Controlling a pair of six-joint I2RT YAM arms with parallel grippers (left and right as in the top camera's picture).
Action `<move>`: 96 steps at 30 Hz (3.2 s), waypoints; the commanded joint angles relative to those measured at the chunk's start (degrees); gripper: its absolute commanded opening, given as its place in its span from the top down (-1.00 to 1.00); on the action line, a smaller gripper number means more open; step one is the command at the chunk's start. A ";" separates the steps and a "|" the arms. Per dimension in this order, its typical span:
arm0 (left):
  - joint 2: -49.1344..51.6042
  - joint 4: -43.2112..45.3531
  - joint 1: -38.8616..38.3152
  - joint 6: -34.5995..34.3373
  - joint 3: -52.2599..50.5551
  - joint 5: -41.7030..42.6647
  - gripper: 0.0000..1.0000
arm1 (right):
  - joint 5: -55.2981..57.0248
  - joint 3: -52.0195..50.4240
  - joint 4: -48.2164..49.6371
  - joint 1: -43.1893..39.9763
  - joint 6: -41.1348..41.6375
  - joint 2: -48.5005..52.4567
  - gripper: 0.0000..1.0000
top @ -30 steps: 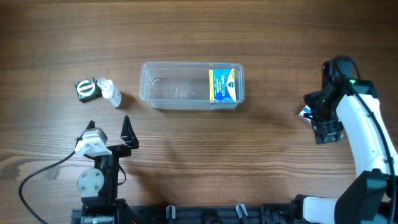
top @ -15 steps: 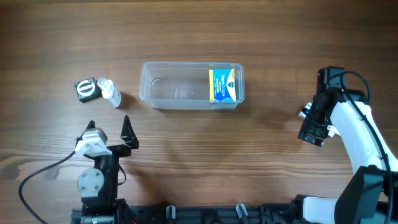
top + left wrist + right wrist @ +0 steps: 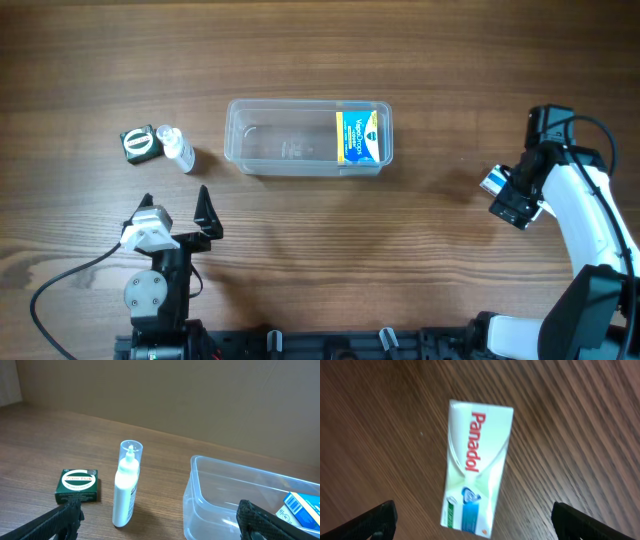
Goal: Pack container
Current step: 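Move right gripper to the white Panadol box and grasp it, then carry the Panadol box into the container and release it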
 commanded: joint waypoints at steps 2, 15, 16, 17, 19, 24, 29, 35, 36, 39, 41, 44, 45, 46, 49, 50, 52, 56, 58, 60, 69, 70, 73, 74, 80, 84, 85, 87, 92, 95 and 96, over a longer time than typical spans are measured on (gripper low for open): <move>-0.09 -0.04 0.42 1.07 -0.26 0.50 -1.00 | 1.77 -0.74 0.57 -1.40 -0.52 1.36 -0.99; -0.09 -0.04 0.42 1.07 -0.26 0.50 -0.99 | 0.35 -0.74 4.17 -1.42 -1.95 9.22 -0.99; -0.09 -0.04 0.44 1.07 -0.26 0.48 -0.99 | 0.33 -0.74 4.44 -1.42 -1.97 9.51 -0.99; -0.09 -0.04 0.44 1.07 -0.26 0.48 -1.00 | 0.31 -0.74 4.76 -1.42 -1.99 9.77 -0.98; -0.09 -0.04 0.44 1.07 -0.26 0.50 -0.99 | 0.31 -0.74 5.51 -1.42 -2.03 10.62 -0.91; -0.04 -0.04 0.42 1.07 -0.26 0.48 -1.00 | -0.42 -0.74 6.88 -1.42 -4.17 12.83 -0.79; -0.04 -0.04 0.42 1.07 -0.26 0.50 -0.99 | -0.81 -0.74 6.91 -1.40 -6.45 13.60 -0.35; -0.04 -0.04 0.44 1.07 -0.26 0.50 -1.00 | -2.84 -0.74 6.67 -1.40 -18.23 13.64 0.26; -0.04 -0.04 0.42 1.07 -0.26 0.48 -1.00 | -3.02 -0.74 6.62 -1.40 -20.44 13.64 0.35; -0.04 -0.04 0.42 1.07 -0.26 0.50 -0.99 | -3.17 -0.74 6.58 -1.40 -29.40 13.64 0.45; -0.04 -0.04 0.42 1.07 -0.26 0.48 -0.99 | -3.17 -0.74 6.47 -1.40 -35.32 13.64 0.44; -0.04 -0.04 0.44 1.07 -0.26 0.48 -1.00 | -3.19 -0.74 6.71 -1.40 -45.09 13.64 0.23; -0.04 -0.04 0.42 1.07 -0.26 0.50 -1.00 | -3.21 -0.74 6.93 -1.40 -48.33 13.64 0.11; -0.04 -0.04 0.42 1.07 -0.26 0.48 -0.99 | -3.23 -0.72 7.17 -1.40 -51.58 13.64 0.09; -0.04 -0.04 0.42 1.07 -0.26 0.48 -1.00 | -4.72 -0.72 8.74 -1.40 -61.81 13.64 0.10; -0.04 -0.04 0.42 1.07 -0.26 0.48 -1.00 | -6.62 -0.72 9.97 -1.40 -67.73 13.64 0.13; -0.04 -0.04 0.42 1.07 -0.26 0.48 -0.99 | -10.84 -0.72 12.00 -1.40 -76.59 13.64 0.32; -0.04 -0.04 0.42 1.07 -0.26 0.50 -0.99 | -18.56 -0.72 15.06 -1.40 -86.49 13.64 0.41; -0.04 -0.04 0.42 1.07 -0.26 0.48 -0.99 | -19.85 -0.72 15.47 -1.40 -87.65 13.64 0.41; -0.04 -0.04 0.42 1.07 -0.26 0.48 -0.99 | -21.27 -0.72 15.72 -1.40 -90.20 13.64 0.40; -0.04 -0.04 0.42 1.07 -0.26 0.48 -0.99 | -26.62 0.33 16.11 -1.40 -99.06 13.51 0.39; -0.04 -0.04 0.44 1.07 -0.26 0.48 -0.99 | -27.98 0.76 16.06 -1.40 -99.76 13.27 0.38; -0.04 -0.04 0.44 1.07 -0.26 0.48 -1.00 | -33.81 2.56 16.00 -1.18 -102.42 11.93 0.33; -0.04 -0.04 0.42 1.07 -0.26 0.48 -0.99 | -35.50 3.08 15.93 -1.07 -102.95 11.41 0.32; -0.04 -0.04 0.44 1.07 -0.26 0.48 -1.00 | -45.99 5.42 15.91 -0.70 -104.37 6.54 0.28; -0.04 -0.04 0.42 1.07 -0.26 0.48 -0.99 | -54.38 6.71 16.02 -0.61 -105.24 1.25 0.26; -0.04 -0.04 0.42 1.07 -0.26 0.48 -0.99 | -56.02 6.99 16.20 -0.22 -105.22 -0.57 0.25; -0.04 -0.04 0.42 1.07 -0.26 0.50 -1.00 | -56.78 7.26 16.79 1.29 -103.80 -3.67 0.25; -0.04 -0.04 0.42 1.07 -0.26 0.48 -0.99 | -54.18 7.30 20.39 9.33 -101.85 -9.38 0.23; -0.04 -0.04 0.42 1.07 -0.26 0.48 -1.00 | -48.89 7.30 23.78 16.83 -100.10 -10.49 0.23; -0.04 -0.04 0.42 1.07 -0.26 0.50 -0.99 | -46.84 7.30 25.03 19.56 -99.34 -10.49 0.23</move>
